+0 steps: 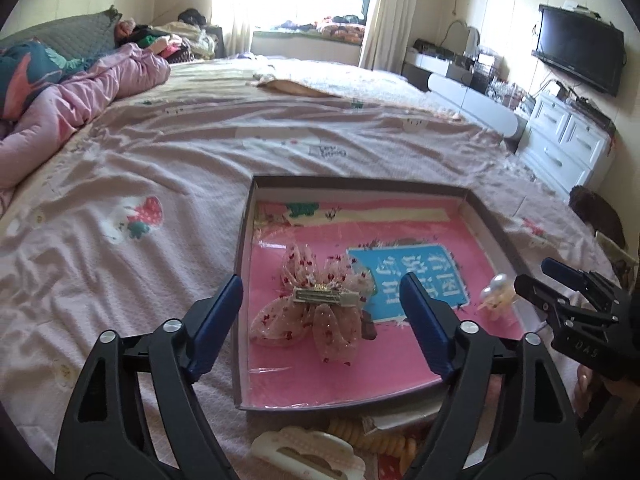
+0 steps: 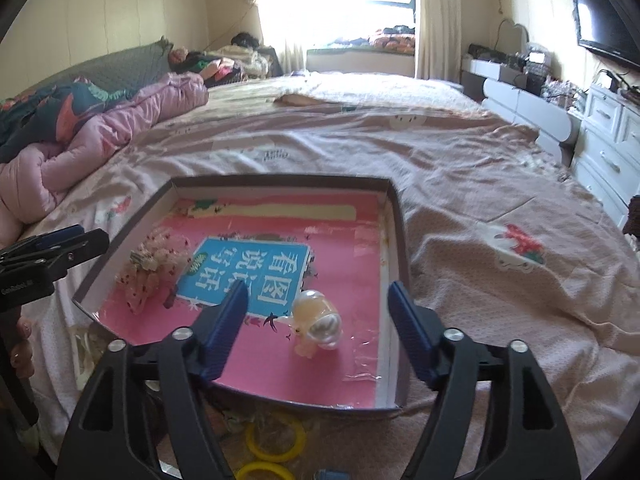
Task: Organize jewelry
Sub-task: 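Lift both open tools up and away from the tray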
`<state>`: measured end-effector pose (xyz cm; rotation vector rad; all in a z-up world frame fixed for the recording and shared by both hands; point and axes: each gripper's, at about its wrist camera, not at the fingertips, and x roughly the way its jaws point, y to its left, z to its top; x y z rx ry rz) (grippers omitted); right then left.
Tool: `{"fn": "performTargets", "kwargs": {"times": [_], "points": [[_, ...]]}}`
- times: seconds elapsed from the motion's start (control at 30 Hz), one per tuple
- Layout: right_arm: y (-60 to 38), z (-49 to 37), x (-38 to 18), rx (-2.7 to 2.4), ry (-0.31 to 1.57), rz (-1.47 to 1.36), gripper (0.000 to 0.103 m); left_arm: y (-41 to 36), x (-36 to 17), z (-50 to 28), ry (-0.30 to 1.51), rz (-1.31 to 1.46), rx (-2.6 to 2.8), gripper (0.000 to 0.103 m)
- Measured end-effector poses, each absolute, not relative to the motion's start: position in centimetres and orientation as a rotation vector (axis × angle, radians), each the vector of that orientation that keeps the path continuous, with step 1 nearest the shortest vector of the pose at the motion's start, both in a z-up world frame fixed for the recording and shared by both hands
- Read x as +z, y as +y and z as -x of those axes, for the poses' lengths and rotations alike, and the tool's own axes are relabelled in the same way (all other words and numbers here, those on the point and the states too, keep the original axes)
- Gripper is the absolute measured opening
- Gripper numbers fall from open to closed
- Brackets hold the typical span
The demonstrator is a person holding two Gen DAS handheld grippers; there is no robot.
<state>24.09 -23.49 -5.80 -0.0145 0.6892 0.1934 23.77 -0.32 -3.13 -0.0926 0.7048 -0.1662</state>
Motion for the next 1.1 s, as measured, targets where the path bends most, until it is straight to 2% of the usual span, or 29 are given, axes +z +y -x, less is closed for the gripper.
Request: {"fn": "performTargets", "kwargs": {"times": [0.17,0.5,0.73,1.1], "points": [[-23.9,-22.2,-3.8,0.181,0.622,0.007,0.081,0.2,-1.3,-22.3,0.654,0.105,-0.165,0.079],[-24.8,-17.6,0.1,0.145,0.471,0.007,0.09,1.4,2.1,-18.3,0.53,0.109,-0.131,0.091],[-25.5,-14.2,1.7,0.134,0.405,-0.006,0.092,1.4,3.2,-15.5,0.474,0.1,-0.121,0.091],[-26.0,-10.8,1.8,0.141,0.387,0.008,0.094,1.4,2.1,-12.1,0.475,0.077,-0.117,0.091]]}}
